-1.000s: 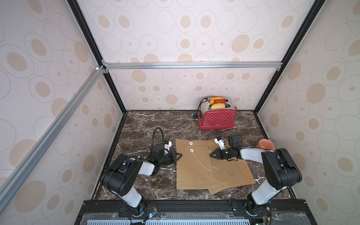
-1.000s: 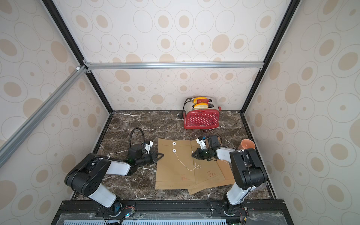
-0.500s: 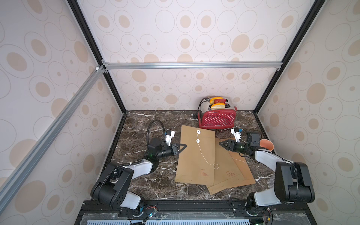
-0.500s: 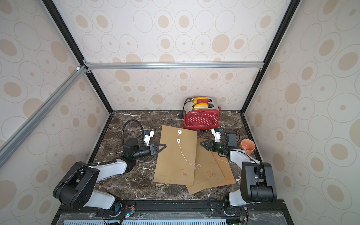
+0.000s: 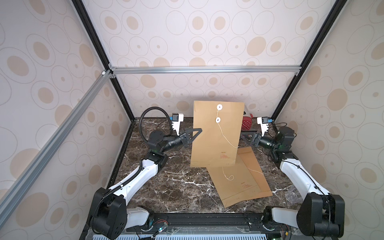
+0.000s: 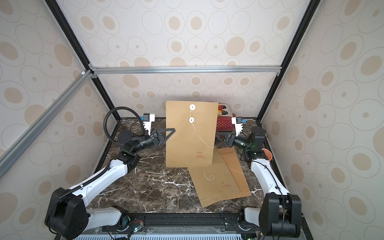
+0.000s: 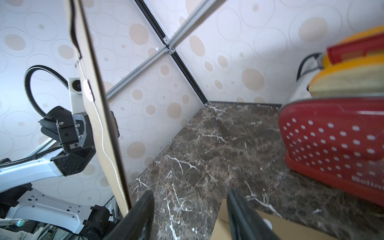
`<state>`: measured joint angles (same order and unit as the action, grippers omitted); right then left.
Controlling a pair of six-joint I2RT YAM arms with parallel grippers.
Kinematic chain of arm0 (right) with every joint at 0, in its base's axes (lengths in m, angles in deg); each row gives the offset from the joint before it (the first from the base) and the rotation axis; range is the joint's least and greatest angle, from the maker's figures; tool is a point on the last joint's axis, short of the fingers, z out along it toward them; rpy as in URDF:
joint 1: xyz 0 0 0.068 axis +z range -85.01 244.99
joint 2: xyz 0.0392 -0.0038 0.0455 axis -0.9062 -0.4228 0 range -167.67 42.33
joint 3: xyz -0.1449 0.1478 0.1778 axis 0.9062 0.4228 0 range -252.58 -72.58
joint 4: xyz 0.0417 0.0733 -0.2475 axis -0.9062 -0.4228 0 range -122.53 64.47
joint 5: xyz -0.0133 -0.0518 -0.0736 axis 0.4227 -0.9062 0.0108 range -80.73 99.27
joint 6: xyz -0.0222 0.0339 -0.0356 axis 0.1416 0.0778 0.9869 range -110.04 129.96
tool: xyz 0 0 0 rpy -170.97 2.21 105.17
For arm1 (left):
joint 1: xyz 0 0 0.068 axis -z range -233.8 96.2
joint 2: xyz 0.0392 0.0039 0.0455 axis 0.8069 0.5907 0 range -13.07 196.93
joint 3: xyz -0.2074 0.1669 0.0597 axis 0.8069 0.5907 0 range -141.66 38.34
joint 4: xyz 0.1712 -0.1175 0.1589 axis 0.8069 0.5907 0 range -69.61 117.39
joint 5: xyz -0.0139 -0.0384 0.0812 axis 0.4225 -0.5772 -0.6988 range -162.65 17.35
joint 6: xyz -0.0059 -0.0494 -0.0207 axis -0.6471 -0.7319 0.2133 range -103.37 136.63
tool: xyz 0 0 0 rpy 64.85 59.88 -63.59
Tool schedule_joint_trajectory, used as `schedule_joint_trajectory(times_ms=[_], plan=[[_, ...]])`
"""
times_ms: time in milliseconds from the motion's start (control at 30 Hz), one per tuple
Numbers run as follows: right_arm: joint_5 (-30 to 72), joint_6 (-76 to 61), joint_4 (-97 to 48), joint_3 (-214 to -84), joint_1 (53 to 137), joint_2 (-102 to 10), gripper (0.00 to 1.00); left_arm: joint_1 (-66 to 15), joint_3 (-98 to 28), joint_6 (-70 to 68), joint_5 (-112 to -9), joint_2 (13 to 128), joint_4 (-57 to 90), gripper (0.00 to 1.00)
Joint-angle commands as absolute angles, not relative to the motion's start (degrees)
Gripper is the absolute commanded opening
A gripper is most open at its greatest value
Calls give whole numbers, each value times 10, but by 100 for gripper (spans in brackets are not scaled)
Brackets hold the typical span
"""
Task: Close the mouth of the file bag
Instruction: Pick up the file bag from the center of the board.
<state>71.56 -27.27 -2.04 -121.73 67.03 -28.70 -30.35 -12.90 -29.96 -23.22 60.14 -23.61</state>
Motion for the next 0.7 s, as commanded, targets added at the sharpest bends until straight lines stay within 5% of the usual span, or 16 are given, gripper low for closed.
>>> schedule_joint_trajectory(times_ms=[0, 300, 667], plan=[[721, -282, 17, -1241, 666, -258, 58, -305, -168, -255, -221, 579, -191, 0], [723, -319, 59, -1327, 664, -250, 79, -305, -277, -83, -234, 522, 28, 0], [755, -364, 108, -1387, 676, -273, 78, -304, -290, -68, -208, 504, 10, 0]])
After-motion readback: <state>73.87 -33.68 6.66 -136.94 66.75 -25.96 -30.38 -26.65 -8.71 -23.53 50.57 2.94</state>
